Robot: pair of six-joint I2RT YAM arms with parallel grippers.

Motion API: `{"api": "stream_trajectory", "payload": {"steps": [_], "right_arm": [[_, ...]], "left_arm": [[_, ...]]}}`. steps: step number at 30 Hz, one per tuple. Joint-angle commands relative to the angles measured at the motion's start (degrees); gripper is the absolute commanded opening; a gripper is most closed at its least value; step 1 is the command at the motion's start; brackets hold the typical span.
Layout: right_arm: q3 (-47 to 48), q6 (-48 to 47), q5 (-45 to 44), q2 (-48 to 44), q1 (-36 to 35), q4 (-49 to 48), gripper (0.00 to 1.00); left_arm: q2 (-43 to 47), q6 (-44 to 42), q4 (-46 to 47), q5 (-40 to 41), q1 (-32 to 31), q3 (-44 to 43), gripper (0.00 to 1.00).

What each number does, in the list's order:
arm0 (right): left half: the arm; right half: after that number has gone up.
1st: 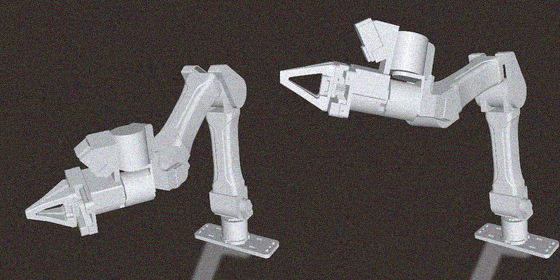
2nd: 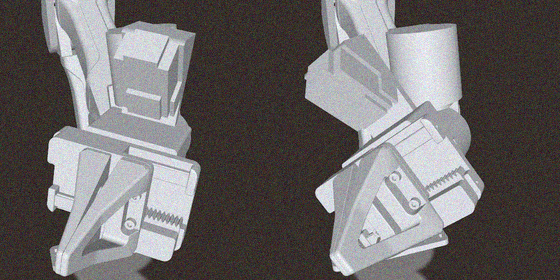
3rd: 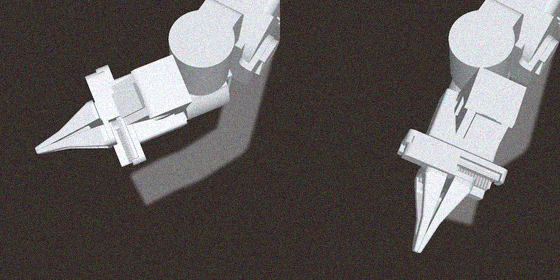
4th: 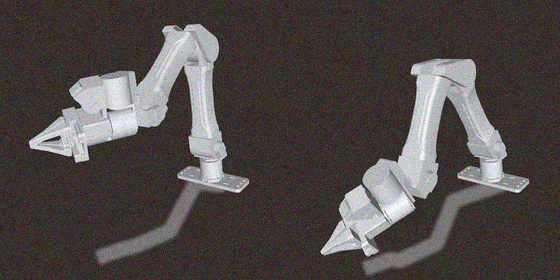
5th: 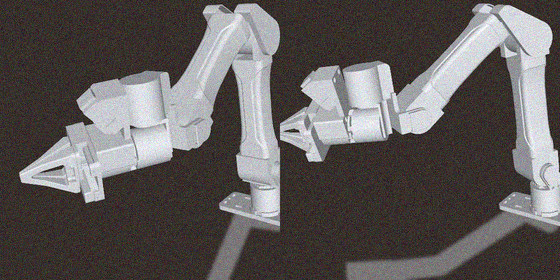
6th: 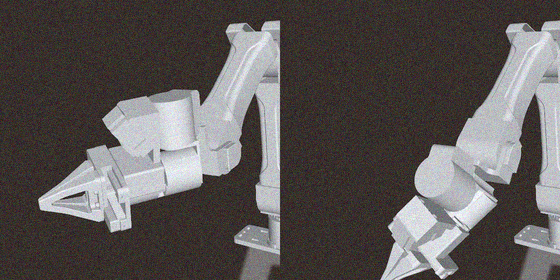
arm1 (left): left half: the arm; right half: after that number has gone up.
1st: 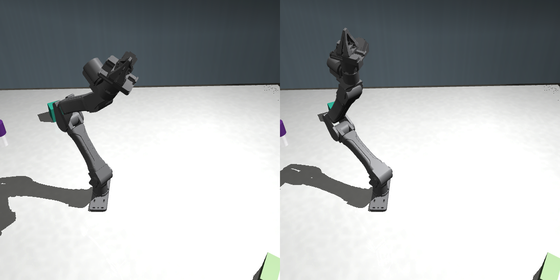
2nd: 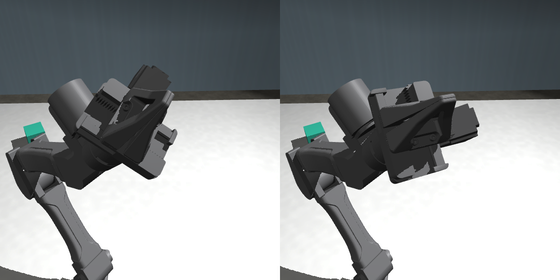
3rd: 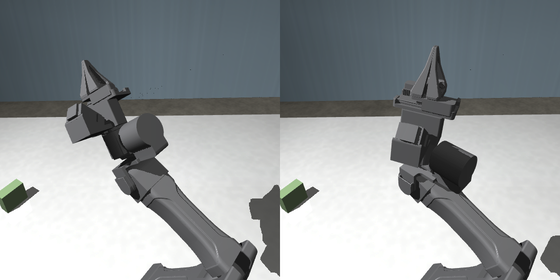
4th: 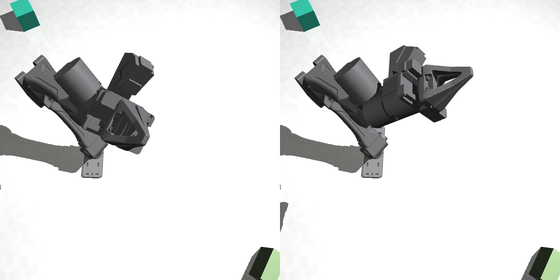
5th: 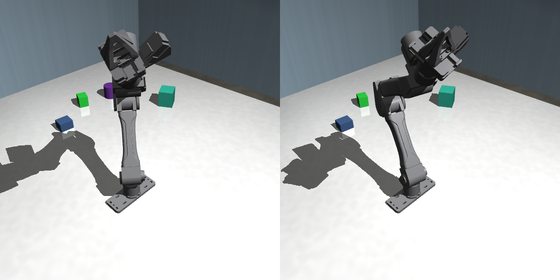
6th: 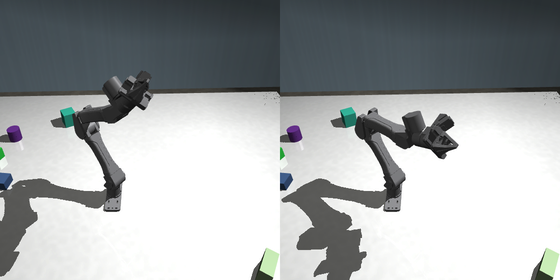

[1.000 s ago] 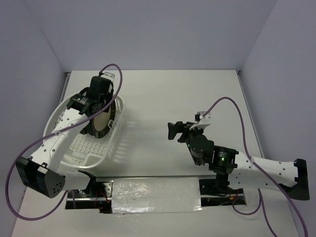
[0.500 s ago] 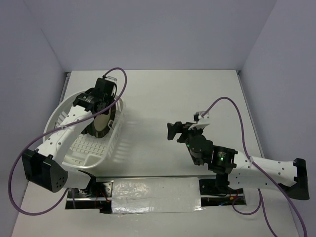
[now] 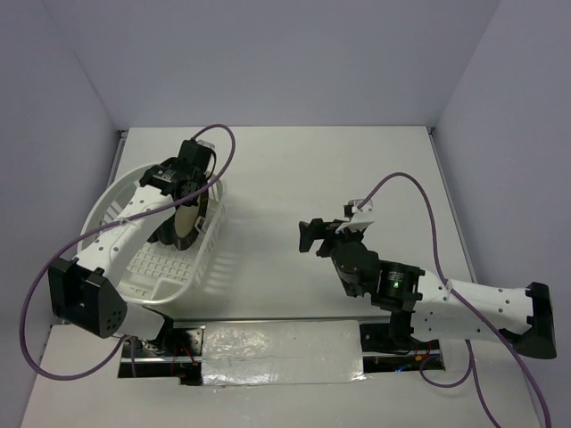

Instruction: Unload the plates from the dish rack

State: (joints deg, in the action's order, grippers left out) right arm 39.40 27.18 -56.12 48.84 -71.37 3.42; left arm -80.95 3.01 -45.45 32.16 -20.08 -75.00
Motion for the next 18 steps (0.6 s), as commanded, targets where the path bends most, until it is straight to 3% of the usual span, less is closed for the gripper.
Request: {"api": "stream_trajectory", "payload": {"steps": [1, 5, 18], "right_arm": [[2.6, -0.1, -0.6, 0.2, -0.1, 0.6, 0.96], [3.1, -0.5, 0.7, 0.6, -0.1, 0.6, 0.96], [6.3, 0.5, 0.7, 5.1, -0.1, 4.0, 0.97]], "left_arm": [[-0.7, 0.0, -0.2, 0.2, 0.1, -2.3, 0.21], [-3.9, 0.5, -3.7, 1.7, 0.1, -6.4, 0.00], [-4.7, 0.8, -6.7, 1.6, 0.1, -16.1, 0.00]]}}
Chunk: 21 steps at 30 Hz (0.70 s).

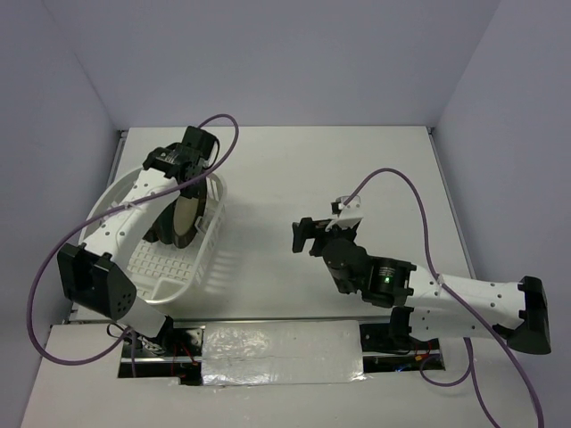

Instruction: Unload the plates from the dish rack

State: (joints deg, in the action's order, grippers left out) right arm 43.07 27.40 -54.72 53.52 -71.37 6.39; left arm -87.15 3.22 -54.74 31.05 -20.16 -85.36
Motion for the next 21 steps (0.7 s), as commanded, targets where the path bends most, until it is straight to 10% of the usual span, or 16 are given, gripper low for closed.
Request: {"api": "stream_trajectory", "payload": {"steps": [1, 21], "right_arm": [[2.7, 0.3, -0.8, 0.7, -0.2, 1.3, 0.97], [2.9, -1.4, 1.8, 1.2, -0.1, 0.1, 0.96]], "left_arm": [[1.5, 0.9, 2.2, 3.1, 0.2, -6.4, 0.00], [5.2, 1.3, -5.6, -0.3, 0.2, -19.8, 0.00]]}}
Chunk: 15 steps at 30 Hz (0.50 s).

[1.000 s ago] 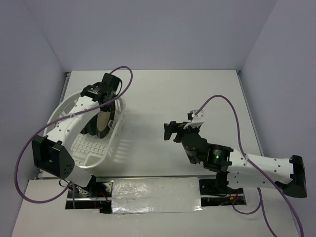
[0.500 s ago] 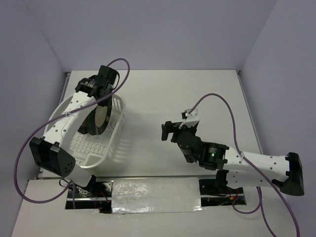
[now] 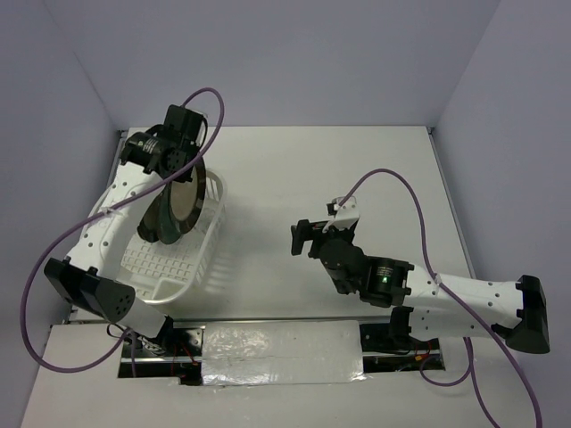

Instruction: Unload the plates from the dish rack

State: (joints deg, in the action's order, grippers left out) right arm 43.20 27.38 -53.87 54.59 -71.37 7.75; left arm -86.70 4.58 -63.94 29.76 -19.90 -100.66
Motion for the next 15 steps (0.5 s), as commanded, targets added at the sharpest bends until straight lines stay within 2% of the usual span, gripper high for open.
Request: {"api": "stream_trajectory", "payload": {"steps": [1, 10, 15], "right_arm": [[2.6, -1.6, 2.2, -0.2, -0.2, -1.8, 0.96], [2.1, -3.0, 1.7, -0.5, -0.1, -3.0, 0.97], [1.9, -3.3, 2.1, -0.5, -0.1, -3.5, 0.97]], "left_arm": [[5.2, -0.1, 4.2, 0.7, -0.1, -4.1, 0.00], [8.0, 2.3, 5.6, -5.8, -0.1, -5.3, 0.00], [8.3, 6.2, 3.8, -6.6, -0.1, -11.7, 0.00]]}}
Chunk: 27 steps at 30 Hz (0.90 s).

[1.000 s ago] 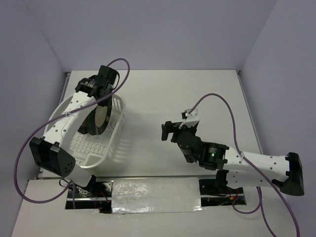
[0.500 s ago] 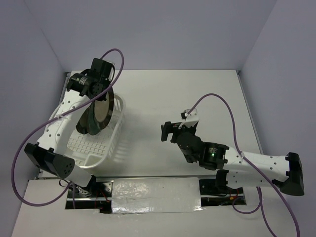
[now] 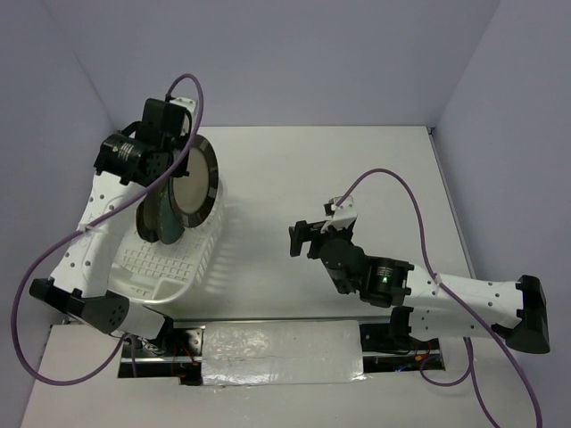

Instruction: Unload the plates from the dish rack

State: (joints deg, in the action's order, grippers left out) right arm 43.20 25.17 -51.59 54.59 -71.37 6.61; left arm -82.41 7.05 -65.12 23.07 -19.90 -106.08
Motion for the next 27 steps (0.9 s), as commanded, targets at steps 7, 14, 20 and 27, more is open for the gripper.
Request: {"api": "stream_trajectory", "payload": {"steps": [7, 14, 20, 27], "right_arm": [[2.9, 1.2, -2.1, -0.9, -0.1, 0.6, 0.98], [-1.1, 2.3, -5.3, -9.9, -0.1, -1.0, 1.00], [-9.3, 2.0, -8.3, -23.7, -0.1, -6.8, 1.00], [-12.4, 2.3, -14.2, -27.9, -0.1, -10.0, 1.00]], "left_arm": [[6.3, 6.3, 11.1, -10.8, -0.1, -5.0, 0.00], [11.0, 18.0, 33.6, -29.7, -3.5, 11.2, 0.00], [8.8, 26.3, 51.7, -41.1, -7.8, 22.8, 0.00], [-4.1, 22.6, 53.2, -36.7, -16.1, 24.2, 0.00]]}}
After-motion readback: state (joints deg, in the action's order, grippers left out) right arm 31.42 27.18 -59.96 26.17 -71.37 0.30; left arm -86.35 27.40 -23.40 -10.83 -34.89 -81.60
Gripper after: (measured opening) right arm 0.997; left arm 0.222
